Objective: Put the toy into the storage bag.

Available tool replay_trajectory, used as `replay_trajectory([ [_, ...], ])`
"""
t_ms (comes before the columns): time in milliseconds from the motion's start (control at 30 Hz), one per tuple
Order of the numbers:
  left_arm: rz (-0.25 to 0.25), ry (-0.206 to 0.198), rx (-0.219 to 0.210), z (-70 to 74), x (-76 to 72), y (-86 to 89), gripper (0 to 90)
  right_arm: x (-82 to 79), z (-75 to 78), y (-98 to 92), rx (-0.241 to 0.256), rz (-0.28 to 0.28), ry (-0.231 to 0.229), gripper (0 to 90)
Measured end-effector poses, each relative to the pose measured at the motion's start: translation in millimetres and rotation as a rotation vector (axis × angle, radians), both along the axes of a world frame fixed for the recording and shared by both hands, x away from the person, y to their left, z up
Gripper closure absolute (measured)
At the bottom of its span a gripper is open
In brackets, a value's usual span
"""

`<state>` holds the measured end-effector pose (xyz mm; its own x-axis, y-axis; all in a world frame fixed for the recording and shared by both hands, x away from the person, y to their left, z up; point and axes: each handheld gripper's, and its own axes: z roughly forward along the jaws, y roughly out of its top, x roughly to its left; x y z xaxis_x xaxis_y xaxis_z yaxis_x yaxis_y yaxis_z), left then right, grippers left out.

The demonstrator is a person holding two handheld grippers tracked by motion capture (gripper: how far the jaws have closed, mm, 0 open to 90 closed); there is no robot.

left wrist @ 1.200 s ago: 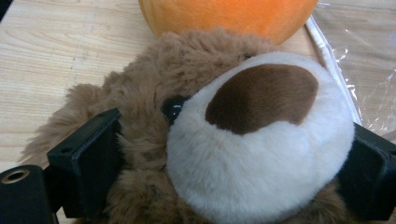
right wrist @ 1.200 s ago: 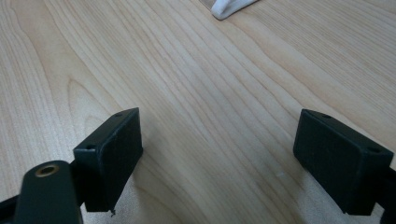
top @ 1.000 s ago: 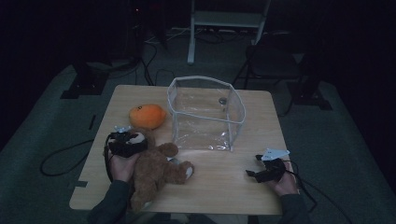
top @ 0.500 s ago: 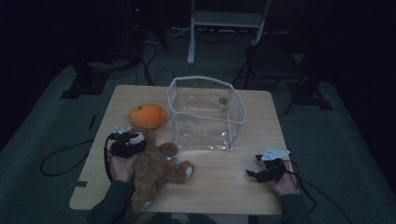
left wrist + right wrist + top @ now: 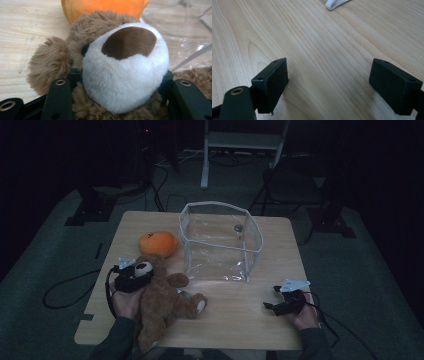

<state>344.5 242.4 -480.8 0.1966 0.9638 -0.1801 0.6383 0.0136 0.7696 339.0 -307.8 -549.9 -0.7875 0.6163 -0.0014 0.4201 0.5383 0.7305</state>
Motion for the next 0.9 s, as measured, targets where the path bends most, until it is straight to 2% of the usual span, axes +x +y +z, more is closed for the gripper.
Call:
replay_trajectory([
  [167,-0.024,-0.044,-0.001,7.9,-7.0,0.2,45.0,-0.2,0.0,0.0,0.001,-0.002,0.001,14.9],
  [467,-0.048,-0.156,0.008,28.4,-20.9,-0.3,44.9,-0.4,0.0,-0.2,0.0,-0.002,0.001,14.9],
  [900,-0.08,-0.261,0.012,46.9,-28.8,1.7,44.8,-0.4,0.0,-0.2,0.0,-0.002,0.001,14.9],
])
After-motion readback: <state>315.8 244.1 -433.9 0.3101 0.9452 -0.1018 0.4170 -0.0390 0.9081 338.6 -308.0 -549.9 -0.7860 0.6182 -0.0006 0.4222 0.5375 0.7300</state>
